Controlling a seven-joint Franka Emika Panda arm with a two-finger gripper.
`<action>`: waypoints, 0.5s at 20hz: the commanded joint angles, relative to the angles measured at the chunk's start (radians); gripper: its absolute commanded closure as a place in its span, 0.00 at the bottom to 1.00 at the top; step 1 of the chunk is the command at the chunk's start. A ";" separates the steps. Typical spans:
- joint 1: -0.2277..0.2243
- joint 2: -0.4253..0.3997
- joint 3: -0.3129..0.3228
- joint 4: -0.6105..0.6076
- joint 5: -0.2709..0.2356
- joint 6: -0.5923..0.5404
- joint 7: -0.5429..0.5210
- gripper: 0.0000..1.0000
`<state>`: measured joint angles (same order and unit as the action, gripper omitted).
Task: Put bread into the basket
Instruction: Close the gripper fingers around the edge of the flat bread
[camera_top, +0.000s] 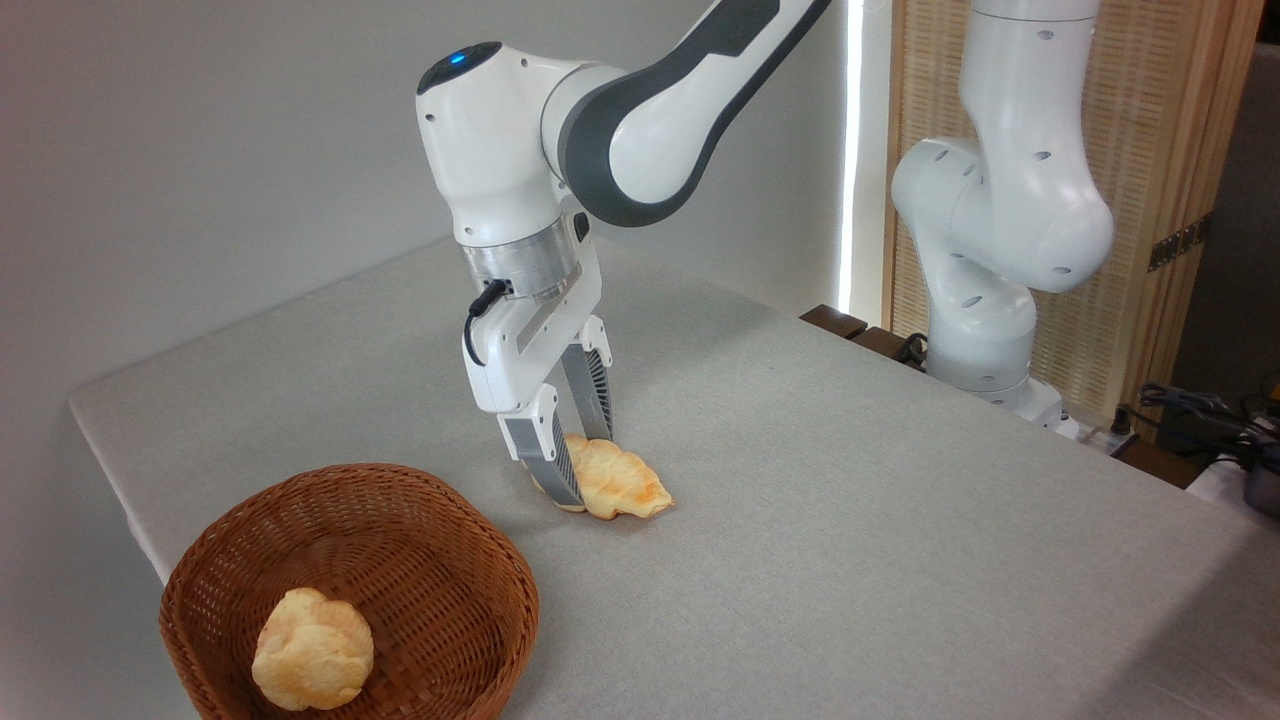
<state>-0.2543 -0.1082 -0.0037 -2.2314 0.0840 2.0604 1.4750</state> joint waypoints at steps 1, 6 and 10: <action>-0.005 -0.002 0.010 -0.005 0.016 0.015 0.014 0.63; -0.005 -0.018 0.016 0.031 0.002 -0.032 -0.047 0.62; 0.004 -0.021 0.028 0.119 -0.074 -0.098 -0.211 0.61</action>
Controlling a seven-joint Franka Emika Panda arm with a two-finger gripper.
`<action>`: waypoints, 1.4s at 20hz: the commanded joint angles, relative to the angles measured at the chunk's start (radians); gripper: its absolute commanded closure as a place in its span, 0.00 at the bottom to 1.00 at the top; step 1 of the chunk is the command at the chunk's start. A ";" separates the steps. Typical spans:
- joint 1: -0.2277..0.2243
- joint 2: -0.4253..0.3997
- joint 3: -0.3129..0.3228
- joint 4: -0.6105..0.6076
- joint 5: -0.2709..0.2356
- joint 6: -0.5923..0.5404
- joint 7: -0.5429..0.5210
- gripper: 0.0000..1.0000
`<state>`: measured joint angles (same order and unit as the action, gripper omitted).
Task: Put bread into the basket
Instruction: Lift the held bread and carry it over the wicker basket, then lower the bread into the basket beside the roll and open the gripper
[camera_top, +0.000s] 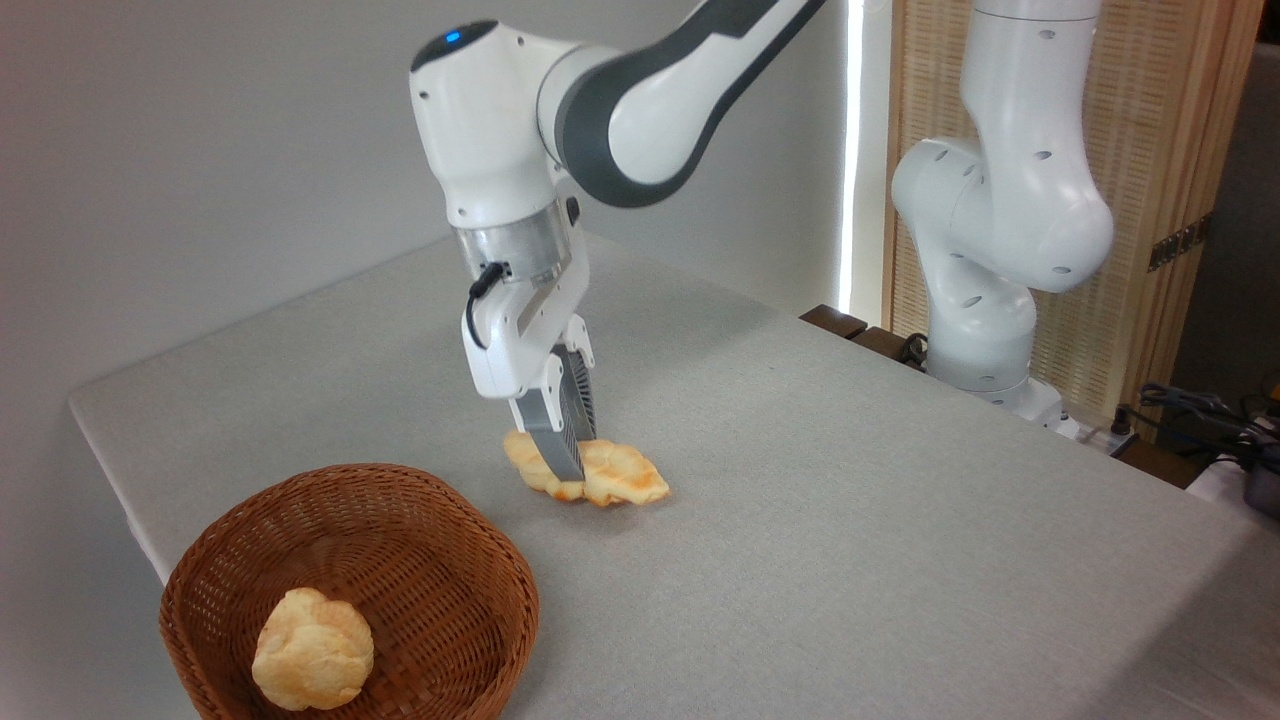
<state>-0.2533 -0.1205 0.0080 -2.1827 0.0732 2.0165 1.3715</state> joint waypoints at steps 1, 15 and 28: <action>0.003 -0.008 0.035 0.092 -0.093 -0.055 -0.155 0.61; 0.003 0.073 0.112 0.175 -0.297 0.388 -0.521 0.32; -0.003 0.113 0.109 0.173 -0.297 0.513 -0.581 0.00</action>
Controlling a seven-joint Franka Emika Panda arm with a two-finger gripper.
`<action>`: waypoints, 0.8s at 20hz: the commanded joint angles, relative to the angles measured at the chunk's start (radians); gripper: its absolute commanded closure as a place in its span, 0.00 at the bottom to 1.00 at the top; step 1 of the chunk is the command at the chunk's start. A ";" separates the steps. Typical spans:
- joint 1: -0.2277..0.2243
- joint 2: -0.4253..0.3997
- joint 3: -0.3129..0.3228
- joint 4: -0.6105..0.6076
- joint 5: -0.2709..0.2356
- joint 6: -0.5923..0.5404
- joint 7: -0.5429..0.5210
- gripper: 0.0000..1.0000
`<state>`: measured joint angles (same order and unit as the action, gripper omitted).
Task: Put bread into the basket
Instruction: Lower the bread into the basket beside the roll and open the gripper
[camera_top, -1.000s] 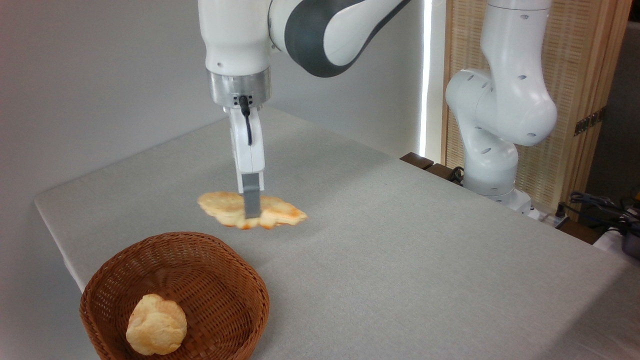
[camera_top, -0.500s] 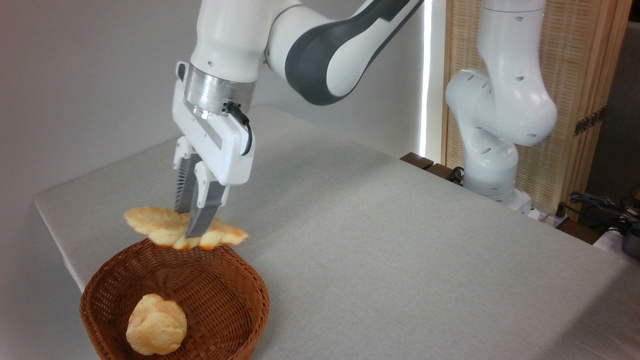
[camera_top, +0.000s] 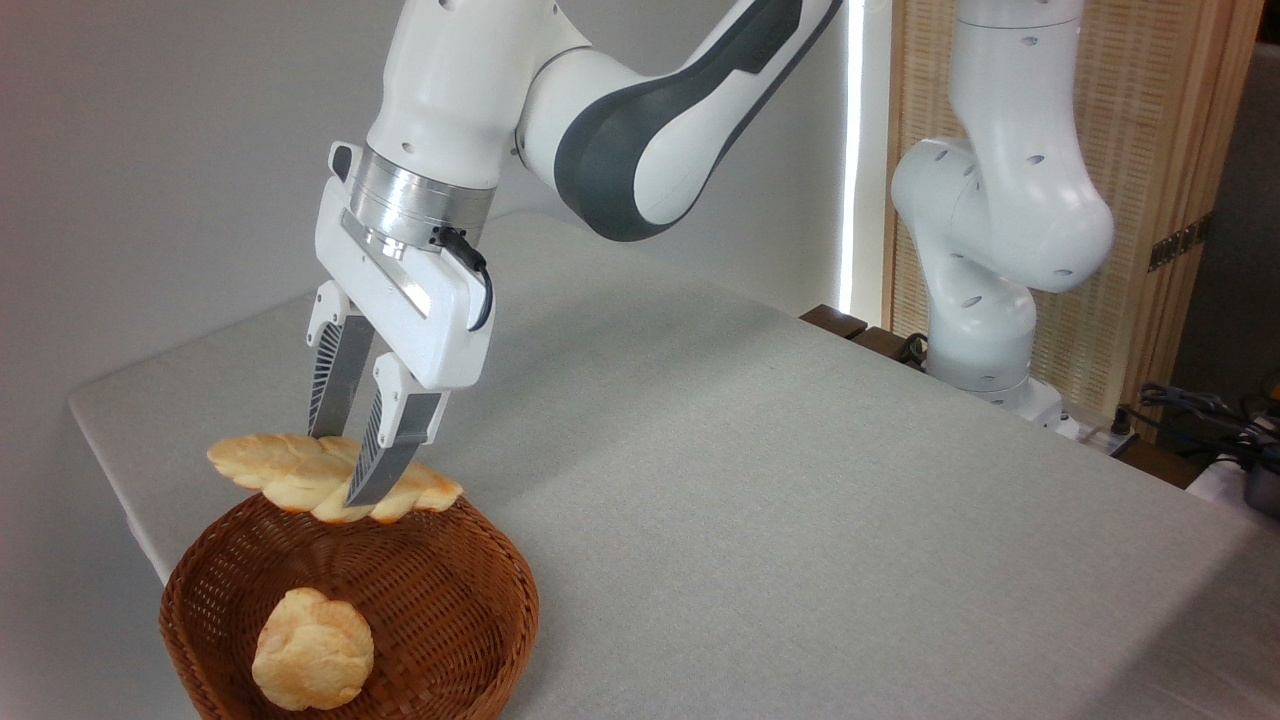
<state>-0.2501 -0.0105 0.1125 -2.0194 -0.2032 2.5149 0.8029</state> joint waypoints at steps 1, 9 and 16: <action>-0.006 0.003 0.004 0.010 -0.021 0.013 -0.013 0.00; -0.006 0.001 0.006 0.010 -0.019 0.015 -0.039 0.00; -0.006 0.000 0.006 0.010 -0.018 0.013 -0.044 0.00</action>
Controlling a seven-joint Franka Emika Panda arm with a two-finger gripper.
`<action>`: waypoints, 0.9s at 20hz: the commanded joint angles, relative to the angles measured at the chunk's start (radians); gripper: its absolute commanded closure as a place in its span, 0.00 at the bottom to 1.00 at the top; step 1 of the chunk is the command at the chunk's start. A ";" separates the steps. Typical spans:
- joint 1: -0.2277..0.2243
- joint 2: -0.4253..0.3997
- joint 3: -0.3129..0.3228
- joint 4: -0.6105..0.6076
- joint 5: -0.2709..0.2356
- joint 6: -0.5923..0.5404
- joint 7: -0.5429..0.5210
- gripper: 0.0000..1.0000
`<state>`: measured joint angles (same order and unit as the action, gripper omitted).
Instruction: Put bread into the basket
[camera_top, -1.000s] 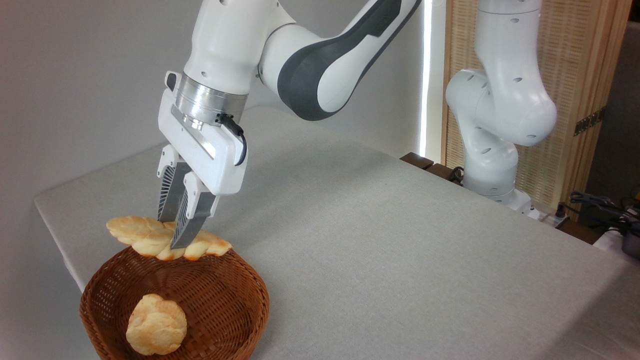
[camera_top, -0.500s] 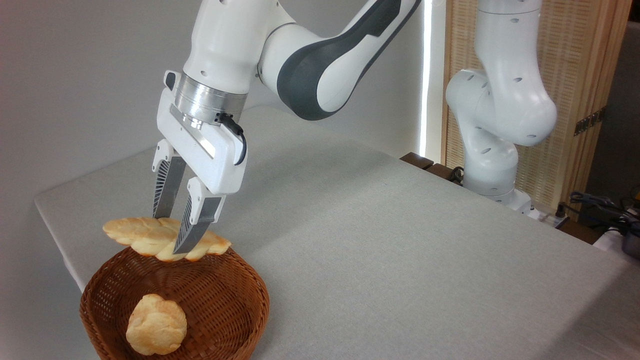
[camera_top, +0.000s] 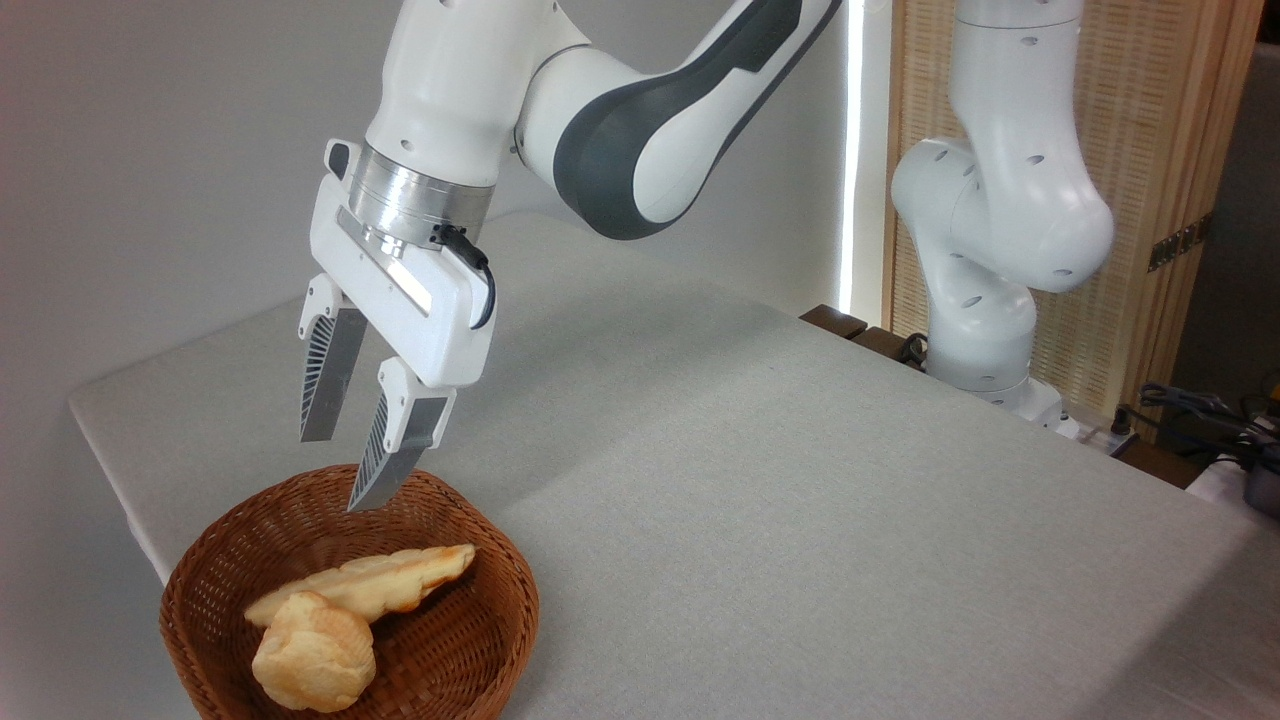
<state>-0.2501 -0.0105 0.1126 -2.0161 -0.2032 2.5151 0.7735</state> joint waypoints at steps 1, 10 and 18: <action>-0.006 -0.002 0.006 0.007 -0.015 0.013 -0.025 0.00; -0.005 -0.006 0.003 0.114 0.050 -0.313 -0.104 0.00; -0.005 -0.003 0.004 0.209 0.105 -0.619 -0.209 0.00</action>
<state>-0.2507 -0.0175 0.1124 -1.8516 -0.1485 1.9770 0.6036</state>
